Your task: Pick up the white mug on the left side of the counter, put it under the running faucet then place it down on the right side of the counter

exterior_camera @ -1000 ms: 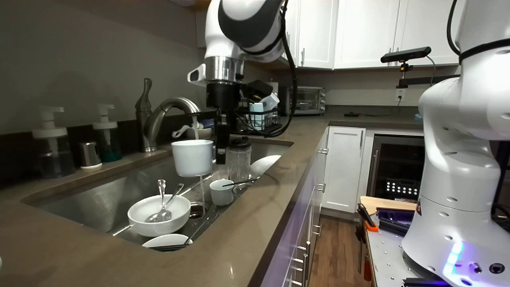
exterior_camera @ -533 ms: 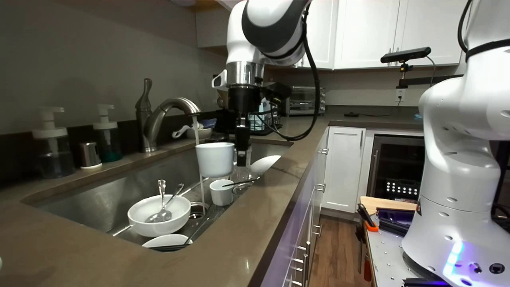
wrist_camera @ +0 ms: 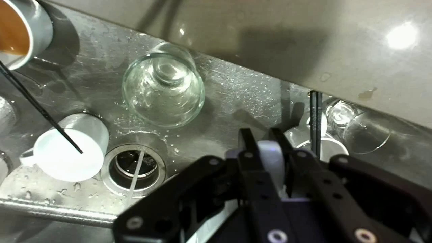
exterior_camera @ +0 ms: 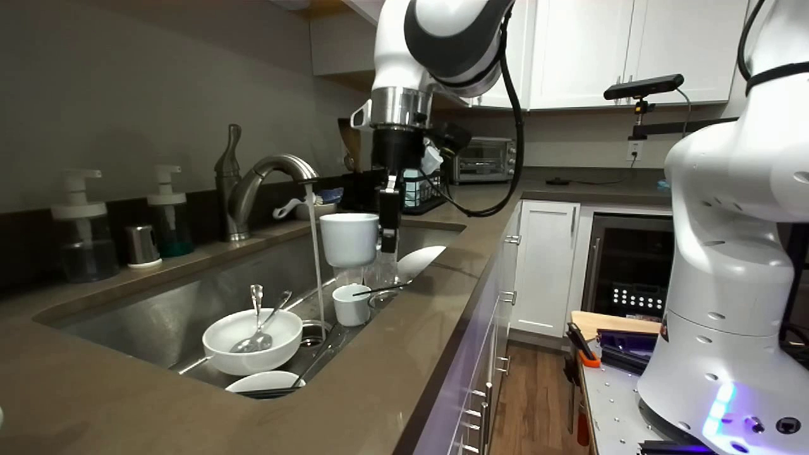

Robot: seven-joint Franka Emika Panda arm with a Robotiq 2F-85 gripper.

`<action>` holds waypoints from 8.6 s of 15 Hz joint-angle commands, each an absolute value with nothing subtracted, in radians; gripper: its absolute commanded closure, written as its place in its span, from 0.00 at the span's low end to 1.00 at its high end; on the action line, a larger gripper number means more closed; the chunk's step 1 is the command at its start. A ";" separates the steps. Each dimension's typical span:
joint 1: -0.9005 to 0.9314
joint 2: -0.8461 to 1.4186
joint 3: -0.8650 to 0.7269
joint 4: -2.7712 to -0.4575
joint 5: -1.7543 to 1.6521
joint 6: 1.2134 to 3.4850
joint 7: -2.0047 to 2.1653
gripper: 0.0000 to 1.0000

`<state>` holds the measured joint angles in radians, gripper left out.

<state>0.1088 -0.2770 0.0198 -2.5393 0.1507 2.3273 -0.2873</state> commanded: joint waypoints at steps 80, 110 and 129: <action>-0.003 0.100 -0.031 -2.187 0.043 2.307 -0.286 0.85; -0.004 0.046 -0.034 -2.253 0.039 2.286 -0.267 0.96; -0.008 -0.016 -0.044 -2.345 0.029 2.284 -0.222 0.85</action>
